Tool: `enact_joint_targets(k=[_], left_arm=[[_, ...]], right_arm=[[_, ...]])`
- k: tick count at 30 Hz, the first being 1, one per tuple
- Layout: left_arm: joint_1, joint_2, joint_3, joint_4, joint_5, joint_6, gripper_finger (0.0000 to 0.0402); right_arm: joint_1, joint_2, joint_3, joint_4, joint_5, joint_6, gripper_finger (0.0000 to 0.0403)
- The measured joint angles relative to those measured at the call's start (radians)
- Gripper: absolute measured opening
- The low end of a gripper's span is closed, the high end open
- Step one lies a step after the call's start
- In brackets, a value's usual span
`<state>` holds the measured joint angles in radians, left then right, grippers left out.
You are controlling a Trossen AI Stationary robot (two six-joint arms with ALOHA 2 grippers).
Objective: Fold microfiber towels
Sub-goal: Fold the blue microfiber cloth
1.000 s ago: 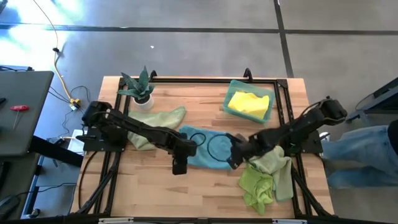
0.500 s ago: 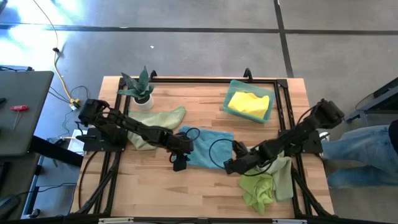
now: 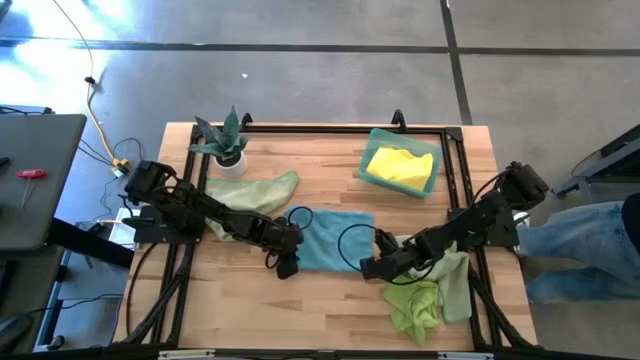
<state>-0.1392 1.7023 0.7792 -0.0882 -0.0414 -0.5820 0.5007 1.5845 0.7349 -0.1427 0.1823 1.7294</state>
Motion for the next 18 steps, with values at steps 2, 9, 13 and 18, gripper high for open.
enact_joint_targets(k=[2, 9, 13, 18], left_arm=[[-0.009, 0.000, 0.000, 0.008, -0.001, -0.012, 0.0152], [-0.028, 0.000, 0.000, 0.013, 0.003, -0.017, 0.0152], [-0.041, 0.000, 0.000, 0.007, 0.003, -0.017, 0.0152], [-0.048, 0.001, 0.000, 0.007, 0.004, 0.007, 0.0152]], right_arm=[[0.000, 0.011, 0.000, 0.015, 0.000, 0.003, 0.0193], [0.008, 0.079, 0.002, 0.066, 0.023, 0.126, 0.0193], [0.027, 0.088, 0.008, 0.069, 0.085, 0.203, 0.0193], [0.038, 0.096, 0.026, 0.027, 0.108, 0.270, 0.0193]])
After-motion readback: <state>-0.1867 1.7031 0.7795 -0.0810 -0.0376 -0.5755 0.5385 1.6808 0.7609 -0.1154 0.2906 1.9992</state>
